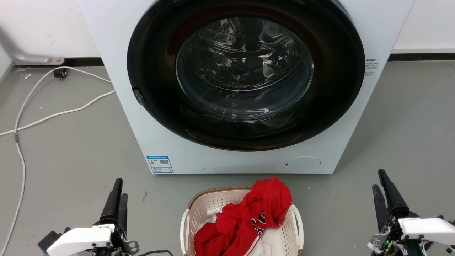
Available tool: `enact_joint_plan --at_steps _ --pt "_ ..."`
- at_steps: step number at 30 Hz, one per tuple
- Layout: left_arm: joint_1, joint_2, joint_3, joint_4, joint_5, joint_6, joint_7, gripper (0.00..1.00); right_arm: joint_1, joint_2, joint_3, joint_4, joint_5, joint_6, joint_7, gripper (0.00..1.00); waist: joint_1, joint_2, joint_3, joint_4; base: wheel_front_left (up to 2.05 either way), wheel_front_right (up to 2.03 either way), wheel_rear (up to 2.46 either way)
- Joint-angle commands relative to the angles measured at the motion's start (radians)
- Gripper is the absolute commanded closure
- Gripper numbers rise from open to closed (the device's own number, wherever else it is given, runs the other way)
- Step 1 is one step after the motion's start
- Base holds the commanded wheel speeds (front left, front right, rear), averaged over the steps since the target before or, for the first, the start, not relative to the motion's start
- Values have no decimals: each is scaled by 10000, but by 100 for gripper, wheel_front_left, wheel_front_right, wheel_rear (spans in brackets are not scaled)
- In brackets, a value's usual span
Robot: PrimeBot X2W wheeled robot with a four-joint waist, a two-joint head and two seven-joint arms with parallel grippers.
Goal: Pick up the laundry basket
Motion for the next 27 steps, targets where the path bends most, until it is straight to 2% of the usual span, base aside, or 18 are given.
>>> enact_joint_plan --at_steps 1,5,9,15,21,27 --pt "-55 36 68 -186 180 -9 -111 0 -128 -28 -26 -233 -266 3 -98 0 0 -1 -3 1 0 0 0" --pt "36 38 320 -261 807 7 -366 0 -96 -26 -55 -293 -1294 3 -353 0 0 -1 -13 9 0 0 0" --pt "53 39 531 -381 1377 164 -528 0 -101 -25 -141 -409 -2072 3 -515 0 0 -1 -15 21 0 0 0" --pt "117 42 706 -831 2192 420 -757 0 -106 -23 -218 -862 -3858 3 -747 0 0 -1 -9 44 0 0 0" --pt "231 43 696 -1544 3316 659 -974 0 -116 -21 -38 -1648 -6020 4 -958 0 0 -1 2 63 0 0 0" --pt "412 45 484 -2308 4560 855 -1177 0 -81 -19 246 -2339 -7668 3 -1165 0 0 -1 1 60 0 0 0"
